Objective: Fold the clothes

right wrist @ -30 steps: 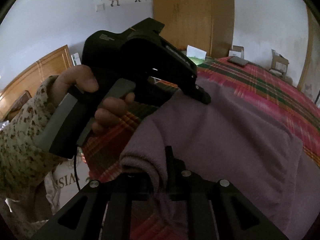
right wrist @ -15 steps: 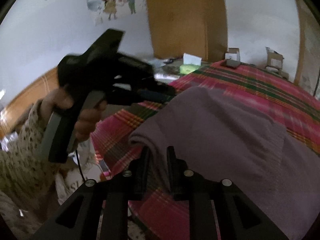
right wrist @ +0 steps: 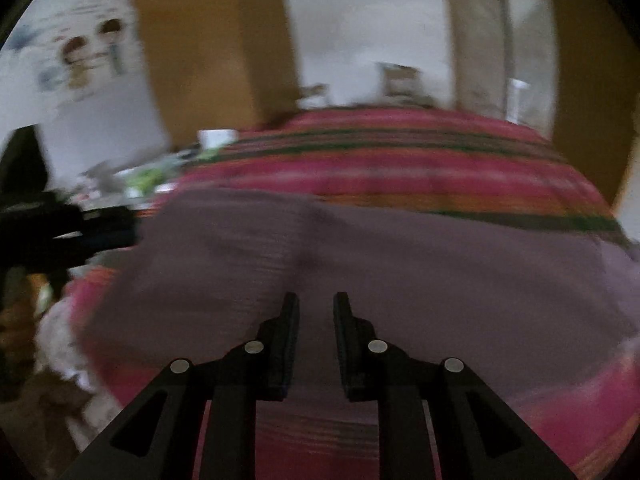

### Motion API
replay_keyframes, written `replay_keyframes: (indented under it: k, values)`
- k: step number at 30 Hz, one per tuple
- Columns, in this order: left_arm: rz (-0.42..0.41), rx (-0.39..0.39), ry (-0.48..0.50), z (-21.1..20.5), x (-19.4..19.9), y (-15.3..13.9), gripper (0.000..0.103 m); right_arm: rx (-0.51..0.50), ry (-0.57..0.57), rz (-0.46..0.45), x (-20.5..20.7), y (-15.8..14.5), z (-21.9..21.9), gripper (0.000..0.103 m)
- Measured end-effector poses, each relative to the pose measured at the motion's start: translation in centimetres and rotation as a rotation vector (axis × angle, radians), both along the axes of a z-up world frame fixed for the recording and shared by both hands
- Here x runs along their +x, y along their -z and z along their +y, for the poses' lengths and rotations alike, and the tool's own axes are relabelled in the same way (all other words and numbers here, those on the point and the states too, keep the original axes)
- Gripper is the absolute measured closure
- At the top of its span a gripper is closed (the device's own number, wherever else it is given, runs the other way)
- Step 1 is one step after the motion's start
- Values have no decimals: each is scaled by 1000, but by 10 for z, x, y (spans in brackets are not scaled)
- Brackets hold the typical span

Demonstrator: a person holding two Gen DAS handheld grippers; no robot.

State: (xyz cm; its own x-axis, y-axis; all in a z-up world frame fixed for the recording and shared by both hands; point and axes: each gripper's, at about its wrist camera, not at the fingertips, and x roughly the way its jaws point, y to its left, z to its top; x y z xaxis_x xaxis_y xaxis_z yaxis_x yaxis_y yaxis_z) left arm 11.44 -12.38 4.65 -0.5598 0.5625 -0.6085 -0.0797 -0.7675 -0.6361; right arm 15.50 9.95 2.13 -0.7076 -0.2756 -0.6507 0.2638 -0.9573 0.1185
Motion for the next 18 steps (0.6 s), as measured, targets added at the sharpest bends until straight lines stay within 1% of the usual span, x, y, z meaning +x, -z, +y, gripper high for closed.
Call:
replay_keyframes:
  k: [1,4,7,10,13,15,18]
  values:
    - [-6,-1,23,10,-3,1,73,16,45,-9,-3,4,13,85]
    - [-17,-14,80,36,-13,3,73,22,142,-30,-7,12,51,85]
    - [-21,-43,127,64,-22,3,73,55,210,-48,-12,18,78,85]
    - [-40,-47,173,89,-33,8,73,38,231,-41,-12,21,101,85]
    - [-57,-51,208,112,-42,13,73,59,258,-28,-5,20,122,85]
    - [-63,-66,229,127,-47,17,73,66,264,-27,-5,19,132,85]
    - [-71,-88,262,148,-54,21,73,96,304,-22,-2,19,152,85]
